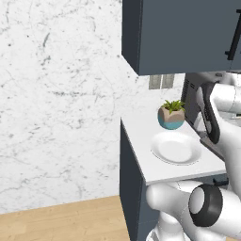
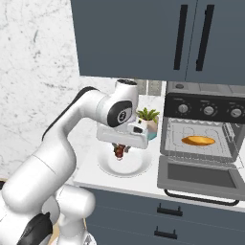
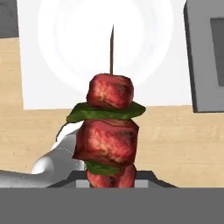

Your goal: Pick up the kebab skewer and baguette bread, and place them inside the toaster oven. Close the toaster oven door and start by setting the timer.

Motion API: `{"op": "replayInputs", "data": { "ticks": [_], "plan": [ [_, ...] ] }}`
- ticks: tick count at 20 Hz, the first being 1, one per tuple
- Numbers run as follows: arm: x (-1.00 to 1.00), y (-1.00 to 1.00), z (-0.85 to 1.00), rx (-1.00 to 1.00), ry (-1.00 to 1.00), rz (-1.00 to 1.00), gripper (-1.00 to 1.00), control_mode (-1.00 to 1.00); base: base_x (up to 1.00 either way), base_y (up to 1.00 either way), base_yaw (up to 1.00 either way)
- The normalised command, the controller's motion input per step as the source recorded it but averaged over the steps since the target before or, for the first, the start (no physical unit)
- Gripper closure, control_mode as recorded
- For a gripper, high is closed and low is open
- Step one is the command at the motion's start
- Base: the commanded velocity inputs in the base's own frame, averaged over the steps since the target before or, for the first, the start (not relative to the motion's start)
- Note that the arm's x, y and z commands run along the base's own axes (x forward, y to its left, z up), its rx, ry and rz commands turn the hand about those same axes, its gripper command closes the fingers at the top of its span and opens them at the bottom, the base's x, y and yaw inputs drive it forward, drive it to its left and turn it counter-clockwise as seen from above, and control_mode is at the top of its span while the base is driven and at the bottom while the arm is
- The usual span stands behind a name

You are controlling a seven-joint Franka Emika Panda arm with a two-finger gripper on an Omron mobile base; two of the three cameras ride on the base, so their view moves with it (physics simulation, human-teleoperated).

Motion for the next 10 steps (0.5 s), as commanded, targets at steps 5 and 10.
{"op": "replayInputs", "data": {
  "ticks": [5,10],
  "plan": [
    [-0.27,-0.16,0.33,0.05,0.00,-0.38,1.00,-1.00,0.00,0.00,0.00],
    [-0.23,-0.21,0.35,0.08,0.00,-0.49,1.00,-1.00,0.00,0.00,0.00]
  ]
}}
